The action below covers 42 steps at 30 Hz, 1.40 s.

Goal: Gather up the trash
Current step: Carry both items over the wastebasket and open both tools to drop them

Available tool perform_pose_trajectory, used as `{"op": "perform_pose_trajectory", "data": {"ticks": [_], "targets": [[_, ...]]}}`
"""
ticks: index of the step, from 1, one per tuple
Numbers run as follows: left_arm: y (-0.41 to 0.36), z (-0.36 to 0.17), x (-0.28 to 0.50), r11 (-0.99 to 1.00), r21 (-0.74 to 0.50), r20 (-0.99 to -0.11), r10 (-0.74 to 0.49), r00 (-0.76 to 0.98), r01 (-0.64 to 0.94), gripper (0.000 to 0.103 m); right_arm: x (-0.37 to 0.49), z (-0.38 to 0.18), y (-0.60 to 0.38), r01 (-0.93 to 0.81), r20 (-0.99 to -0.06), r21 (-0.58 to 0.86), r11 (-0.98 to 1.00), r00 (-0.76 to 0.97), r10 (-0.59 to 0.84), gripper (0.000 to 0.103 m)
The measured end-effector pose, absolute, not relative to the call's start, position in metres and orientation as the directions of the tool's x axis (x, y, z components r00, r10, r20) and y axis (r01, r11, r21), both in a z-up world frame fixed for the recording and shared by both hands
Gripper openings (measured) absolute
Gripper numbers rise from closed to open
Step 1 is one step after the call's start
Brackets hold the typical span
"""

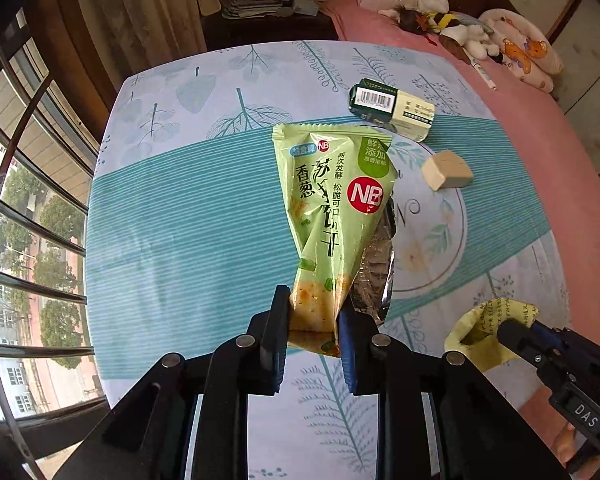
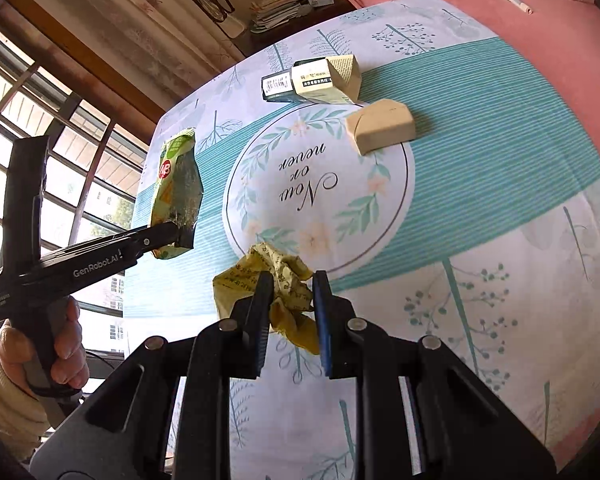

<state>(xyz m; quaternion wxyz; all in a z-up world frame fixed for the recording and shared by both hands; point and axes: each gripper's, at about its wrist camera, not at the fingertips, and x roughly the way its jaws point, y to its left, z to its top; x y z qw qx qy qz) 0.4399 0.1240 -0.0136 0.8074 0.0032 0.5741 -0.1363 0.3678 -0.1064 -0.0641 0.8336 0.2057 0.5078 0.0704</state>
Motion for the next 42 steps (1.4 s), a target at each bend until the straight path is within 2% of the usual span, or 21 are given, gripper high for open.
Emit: {"op": "perform_pose_trajectory", "data": {"ticks": [9, 14, 20, 26, 31, 42], "targets": [[0.116, 0.038, 0.267, 0.954, -0.218, -0.886, -0.282, 0.367, 0.207, 0.022, 0.234, -0.023, -0.137, -0.009, -0.770, 0.422, 0.907, 0.524, 0.363, 0.017], [0.099, 0.041, 0.173, 0.950, -0.227, -0.877, -0.295, 0.379, 0.212, 0.022, 0.157, -0.018, -0.160, -0.047, -0.763, 0.419, 0.907, 0.522, 0.380, 0.017], [0.075, 0.022, 0.092, 0.945, -0.187, -0.910, -0.270, 0.316, 0.269, 0.022, 0.081, -0.026, -0.184, -0.057, -0.778, 0.418, 0.906, 0.493, 0.390, 0.017], [0.052, -0.015, 0.051, 0.934, -0.127, -0.948, -0.213, 0.235, 0.333, 0.022, 0.032, -0.051, -0.200, -0.015, -0.806, 0.429, 0.903, 0.445, 0.390, 0.017], [0.048, -0.058, 0.039, 0.930, -0.109, -0.971, -0.175, 0.163, 0.350, 0.022, 0.012, -0.093, -0.201, 0.055, -0.843, 0.430, 0.901, 0.381, 0.379, 0.017], [0.048, -0.224, 0.030, 0.936, -0.097, -0.993, -0.113, 0.028, 0.338, 0.022, -0.016, -0.260, -0.180, 0.222, -0.927, 0.358, 0.907, 0.202, 0.317, 0.017]]}}
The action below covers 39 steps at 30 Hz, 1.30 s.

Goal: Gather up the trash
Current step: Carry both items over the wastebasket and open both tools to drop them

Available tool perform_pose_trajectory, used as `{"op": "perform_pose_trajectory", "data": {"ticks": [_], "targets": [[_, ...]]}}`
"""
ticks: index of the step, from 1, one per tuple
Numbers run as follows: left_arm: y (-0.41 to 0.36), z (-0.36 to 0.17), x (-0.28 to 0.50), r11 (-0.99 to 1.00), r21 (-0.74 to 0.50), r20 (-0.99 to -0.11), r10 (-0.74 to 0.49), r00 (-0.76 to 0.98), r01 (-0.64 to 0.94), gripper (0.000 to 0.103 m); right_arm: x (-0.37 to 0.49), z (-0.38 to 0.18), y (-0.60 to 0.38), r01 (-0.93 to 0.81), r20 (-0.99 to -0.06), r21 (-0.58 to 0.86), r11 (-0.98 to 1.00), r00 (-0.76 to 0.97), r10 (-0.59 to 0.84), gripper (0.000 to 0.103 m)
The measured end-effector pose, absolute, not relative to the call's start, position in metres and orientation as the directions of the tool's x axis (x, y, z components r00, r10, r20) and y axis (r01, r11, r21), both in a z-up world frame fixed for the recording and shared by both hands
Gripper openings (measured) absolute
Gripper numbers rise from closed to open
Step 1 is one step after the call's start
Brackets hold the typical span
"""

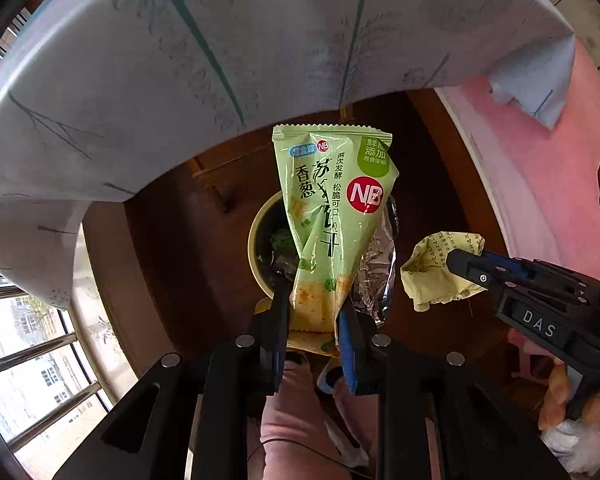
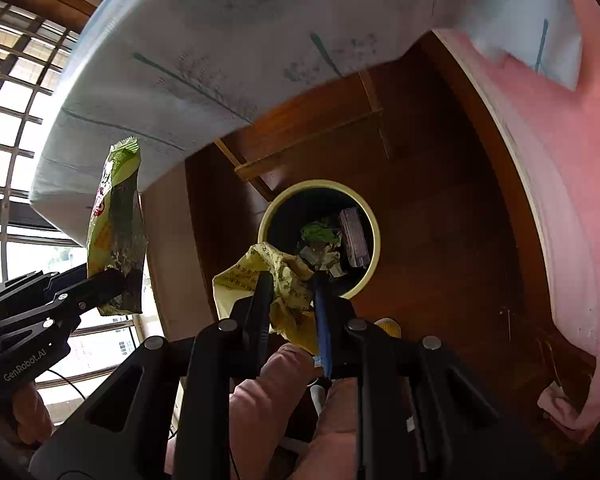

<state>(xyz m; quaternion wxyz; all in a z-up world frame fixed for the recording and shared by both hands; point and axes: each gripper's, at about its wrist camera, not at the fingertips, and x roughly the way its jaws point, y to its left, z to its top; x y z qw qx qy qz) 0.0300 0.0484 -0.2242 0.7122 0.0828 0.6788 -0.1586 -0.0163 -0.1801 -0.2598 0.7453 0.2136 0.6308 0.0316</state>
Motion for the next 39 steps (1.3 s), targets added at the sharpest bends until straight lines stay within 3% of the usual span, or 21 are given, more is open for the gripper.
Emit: {"op": "perform_pose_trajectory", "data": {"ticks": [10, 16, 19, 21, 25, 33, 39], "targets": [[0.045, -0.355, 0.037, 0.930, -0.083, -0.997, -0.078, -0.029, 0.359, 0.022, 0.000, -0.405, -0.163, 0.295, -0.956, 0.289, 0.911, 0.132, 0.261, 0.017], [0.048, -0.395, 0.048, 0.933, -0.105, -0.994, -0.090, -0.059, 0.344, 0.040, 0.011, -0.457, -0.151, 0.320, -0.962, 0.273, 0.907, 0.111, 0.251, 0.021], [0.051, -0.408, 0.053, 0.934, -0.102, -0.994, -0.083, -0.069, 0.343, 0.056, 0.016, -0.477, -0.150, 0.338, -0.964, 0.267, 0.902, 0.079, 0.255, 0.029], [0.051, -0.410, 0.055, 0.933, -0.098, -0.995, -0.082, -0.063, 0.347, 0.072, 0.018, -0.487, -0.148, 0.346, -0.965, 0.260, 0.902, 0.070, 0.251, 0.041], [0.054, -0.406, 0.055, 0.928, -0.092, -0.996, -0.080, -0.049, 0.361, 0.079, 0.022, -0.489, -0.149, 0.351, -0.966, 0.258, 0.900, 0.075, 0.248, 0.048], [0.058, -0.365, 0.064, 0.936, -0.077, -0.997, -0.078, -0.011, 0.343, 0.079, 0.018, -0.466, -0.151, 0.330, -0.963, 0.268, 0.905, 0.106, 0.247, 0.050], [0.063, -0.298, 0.063, 0.937, -0.084, -0.994, -0.105, 0.044, 0.338, 0.079, 0.009, -0.416, -0.158, 0.335, -0.950, 0.309, 0.890, 0.143, 0.276, 0.050]]}}
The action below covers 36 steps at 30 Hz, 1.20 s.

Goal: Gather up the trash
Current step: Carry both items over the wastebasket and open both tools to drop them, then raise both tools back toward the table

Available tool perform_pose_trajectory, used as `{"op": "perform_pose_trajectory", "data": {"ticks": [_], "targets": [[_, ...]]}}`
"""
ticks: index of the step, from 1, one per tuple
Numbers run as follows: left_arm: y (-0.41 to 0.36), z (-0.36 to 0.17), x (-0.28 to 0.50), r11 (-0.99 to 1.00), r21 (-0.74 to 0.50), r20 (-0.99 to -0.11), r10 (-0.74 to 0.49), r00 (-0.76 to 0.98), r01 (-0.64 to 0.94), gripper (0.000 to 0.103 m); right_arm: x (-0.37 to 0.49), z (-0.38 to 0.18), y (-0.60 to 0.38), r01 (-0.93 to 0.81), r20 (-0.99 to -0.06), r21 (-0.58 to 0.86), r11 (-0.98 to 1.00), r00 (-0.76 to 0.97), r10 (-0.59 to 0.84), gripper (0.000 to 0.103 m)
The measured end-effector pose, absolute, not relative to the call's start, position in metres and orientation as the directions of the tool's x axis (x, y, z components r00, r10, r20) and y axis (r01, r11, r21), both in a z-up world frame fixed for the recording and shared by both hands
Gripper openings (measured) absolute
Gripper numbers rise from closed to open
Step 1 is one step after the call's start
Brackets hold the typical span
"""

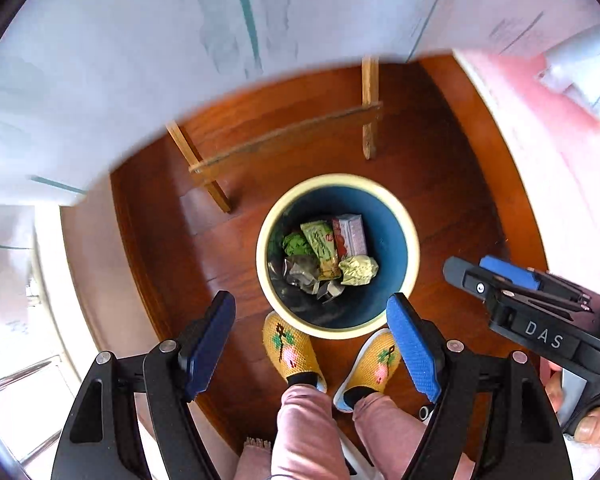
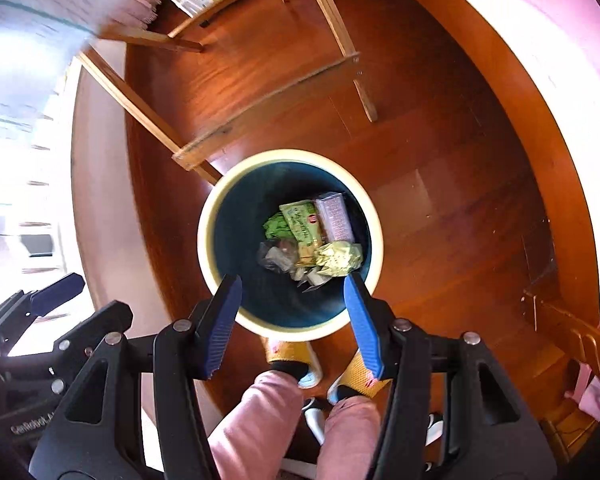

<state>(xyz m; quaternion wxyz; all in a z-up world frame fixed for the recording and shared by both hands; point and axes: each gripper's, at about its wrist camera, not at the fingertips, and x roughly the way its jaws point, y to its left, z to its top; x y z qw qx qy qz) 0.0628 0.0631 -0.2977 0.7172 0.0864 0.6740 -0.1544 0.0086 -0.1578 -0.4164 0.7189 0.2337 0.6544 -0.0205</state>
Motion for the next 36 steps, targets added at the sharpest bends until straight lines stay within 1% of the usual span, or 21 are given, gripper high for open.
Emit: {"op": "perform_pose_trajectory", "data": {"ticks": [3, 8, 12, 18, 21, 25, 27, 31, 36], "targets": [[0.065, -0.254, 0.060, 0.940, -0.084, -0.990, -0.118, 0.083, 0.331, 0.079, 0.003, -0.383, -0.165, 0.356, -0.938, 0.345, 0.869, 0.161, 0.306, 0.050], [0.070, -0.164, 0.054, 0.940, -0.114, -0.970, -0.175, 0.168, 0.321, 0.080, -0.004, -0.312, -0.173, 0.348, -0.915, 0.400, 0.848, 0.208, 0.346, 0.050], [0.072, -0.092, 0.048, 0.935, -0.138, -0.941, -0.227, 0.250, 0.328, 0.083, -0.011, -0.248, -0.177, 0.312, -0.892, 0.442, 0.841, 0.251, 0.376, 0.050], [0.075, -0.001, 0.037, 0.927, -0.132, -0.891, -0.266, 0.368, 0.352, 0.084, -0.021, -0.161, -0.177, 0.239, -0.858, 0.481, 0.843, 0.327, 0.397, 0.050], [0.080, 0.036, 0.033, 0.927, -0.119, -0.866, -0.271, 0.420, 0.355, 0.084, -0.025, -0.117, -0.172, 0.173, -0.844, 0.475, 0.863, 0.367, 0.391, 0.050], [0.085, 0.083, 0.030, 0.934, -0.100, -0.842, -0.262, 0.472, 0.342, 0.084, -0.028, -0.070, -0.168, 0.104, -0.815, 0.475, 0.874, 0.426, 0.392, 0.050], [0.089, 0.102, 0.027, 0.939, -0.092, -0.833, -0.254, 0.491, 0.330, 0.084, -0.027, -0.052, -0.168, 0.080, -0.801, 0.475, 0.877, 0.451, 0.393, 0.052], [0.100, 0.131, 0.028, 0.945, -0.066, -0.833, -0.229, 0.504, 0.320, 0.084, -0.024, -0.018, -0.172, 0.027, -0.775, 0.461, 0.887, 0.498, 0.388, 0.055], [0.110, 0.163, 0.033, 0.949, 0.007, -0.822, -0.173, 0.542, 0.314, 0.084, -0.013, 0.022, -0.176, -0.020, -0.752, 0.435, 0.900, 0.541, 0.375, 0.057]]}}
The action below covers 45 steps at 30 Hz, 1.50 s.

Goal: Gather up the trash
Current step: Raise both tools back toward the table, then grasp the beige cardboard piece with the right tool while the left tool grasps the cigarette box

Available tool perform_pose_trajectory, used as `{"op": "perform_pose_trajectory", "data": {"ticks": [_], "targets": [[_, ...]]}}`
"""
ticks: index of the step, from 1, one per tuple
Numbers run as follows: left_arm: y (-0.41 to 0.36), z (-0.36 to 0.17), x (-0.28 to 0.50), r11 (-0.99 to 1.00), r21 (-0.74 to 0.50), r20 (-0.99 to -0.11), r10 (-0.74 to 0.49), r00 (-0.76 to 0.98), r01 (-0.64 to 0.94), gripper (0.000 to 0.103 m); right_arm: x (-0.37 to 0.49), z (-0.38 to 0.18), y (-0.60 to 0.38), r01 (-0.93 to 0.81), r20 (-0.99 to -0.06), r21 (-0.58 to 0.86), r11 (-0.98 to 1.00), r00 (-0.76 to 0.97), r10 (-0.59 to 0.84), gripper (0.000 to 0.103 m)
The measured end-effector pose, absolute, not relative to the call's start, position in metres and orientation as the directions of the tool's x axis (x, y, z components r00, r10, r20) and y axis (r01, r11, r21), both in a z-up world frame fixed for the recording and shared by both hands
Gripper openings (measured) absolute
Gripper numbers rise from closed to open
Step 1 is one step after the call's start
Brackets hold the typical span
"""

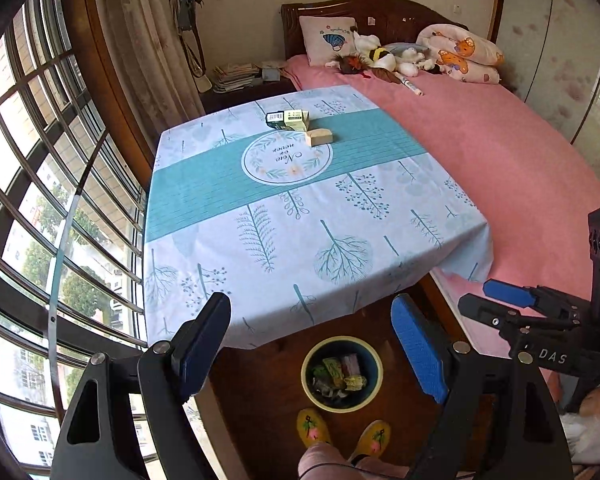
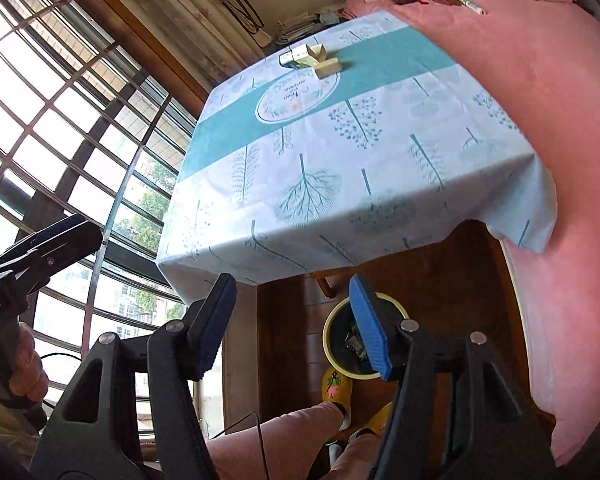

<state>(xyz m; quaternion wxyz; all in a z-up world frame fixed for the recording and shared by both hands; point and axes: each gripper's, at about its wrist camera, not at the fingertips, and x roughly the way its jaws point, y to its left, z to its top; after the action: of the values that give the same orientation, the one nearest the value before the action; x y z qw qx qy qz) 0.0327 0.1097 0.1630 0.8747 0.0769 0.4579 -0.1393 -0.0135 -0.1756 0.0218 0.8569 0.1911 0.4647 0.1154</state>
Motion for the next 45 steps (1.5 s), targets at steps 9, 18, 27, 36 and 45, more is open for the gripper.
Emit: {"op": "perform_pose_trajectory", "data": {"ticks": [9, 18, 27, 36, 45], "targets": [[0.120, 0.225, 0.072, 0.939, 0.142, -0.755, -0.102, 0.648, 0.313, 0.084, 0.028, 0.075, -0.177, -0.080, -0.707, 0.367, 0.927, 0.624, 0.334, 0.061], [0.114, 0.235, 0.192, 0.894, 0.215, -0.732, -0.119, 0.671, 0.393, 0.084, 0.119, 0.111, -0.181, -0.073, -0.675, 0.301, 0.951, 0.688, 0.267, 0.061], [0.090, 0.176, 0.397, 0.788, 0.246, -0.785, -0.180, 0.593, 0.565, 0.084, 0.281, 0.085, -0.177, 0.015, -0.727, 0.215, 0.977, 0.670, 0.150, 0.073], [0.052, 0.067, 0.543, 0.670, 0.284, -0.833, -0.182, 0.522, 0.686, 0.084, 0.448, -0.021, -0.154, 0.036, -0.818, 0.104, 0.994, 0.572, 0.064, 0.075], [0.014, 0.002, 0.599, 0.554, 0.293, -0.856, -0.212, 0.472, 0.779, 0.084, 0.518, -0.114, -0.141, 0.111, -0.866, 0.075, 0.991, 0.499, 0.010, 0.075]]}}
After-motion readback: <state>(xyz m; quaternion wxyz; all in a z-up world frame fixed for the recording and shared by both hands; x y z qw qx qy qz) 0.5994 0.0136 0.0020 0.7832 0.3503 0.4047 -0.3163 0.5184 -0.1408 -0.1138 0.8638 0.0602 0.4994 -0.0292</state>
